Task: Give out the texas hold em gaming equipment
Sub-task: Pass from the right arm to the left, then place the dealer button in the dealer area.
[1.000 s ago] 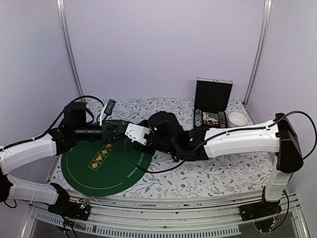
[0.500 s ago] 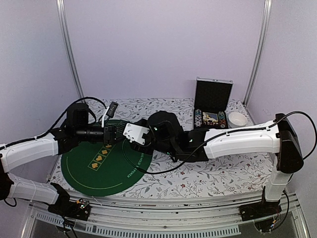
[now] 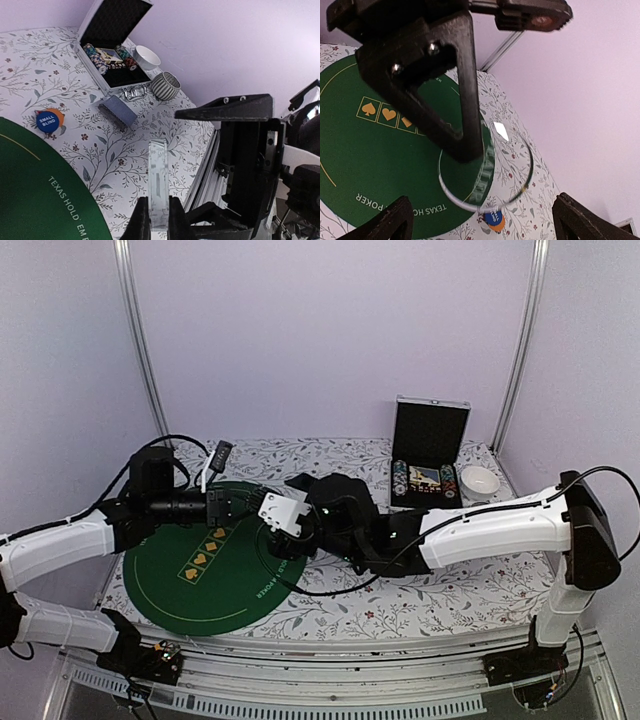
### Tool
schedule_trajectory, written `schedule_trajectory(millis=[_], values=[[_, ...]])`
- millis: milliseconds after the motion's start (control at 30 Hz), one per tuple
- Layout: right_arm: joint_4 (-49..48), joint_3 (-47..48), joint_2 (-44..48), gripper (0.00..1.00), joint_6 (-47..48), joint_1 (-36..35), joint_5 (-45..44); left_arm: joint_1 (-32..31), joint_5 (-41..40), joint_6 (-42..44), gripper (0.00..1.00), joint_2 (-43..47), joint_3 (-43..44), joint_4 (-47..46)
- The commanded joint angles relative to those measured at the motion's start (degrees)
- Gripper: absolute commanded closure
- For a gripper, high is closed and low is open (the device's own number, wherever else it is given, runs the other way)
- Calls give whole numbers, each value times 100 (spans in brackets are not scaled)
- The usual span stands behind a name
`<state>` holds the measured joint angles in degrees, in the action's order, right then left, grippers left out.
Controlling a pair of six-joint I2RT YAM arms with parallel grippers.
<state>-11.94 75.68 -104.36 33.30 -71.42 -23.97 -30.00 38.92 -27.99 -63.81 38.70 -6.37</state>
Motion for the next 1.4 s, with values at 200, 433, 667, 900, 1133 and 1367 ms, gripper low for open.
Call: schedule_trajectory(millis=[200, 433, 667, 900, 1133, 1367], values=[[62, -1402, 1875, 1, -1154, 754, 524, 2127, -1184, -653, 100, -206, -157, -99], [341, -2407, 2719, 1, -2562, 2138, 2007, 3533, -1469, -1309, 100, -941, -793, -766], [289, -2746, 2512, 1, -2771, 2764, 2311, 4149, -2037, -1508, 100, -1159, -1170, -824], [165, -2755, 2361, 1, -2400, 3020, 2545, 4415, -2111, -1860, 100, -1770, -1420, -1375], [-52, -3048, 2274, 1, -2498, 3049, 2718, 4574, -2083, -1921, 100, -2268, -1511, -1625], [-36, -2952, 2284, 1, -2475, 3054, 2777, 4709, -2036, -2035, 79, -2667, -1441, -1530]])
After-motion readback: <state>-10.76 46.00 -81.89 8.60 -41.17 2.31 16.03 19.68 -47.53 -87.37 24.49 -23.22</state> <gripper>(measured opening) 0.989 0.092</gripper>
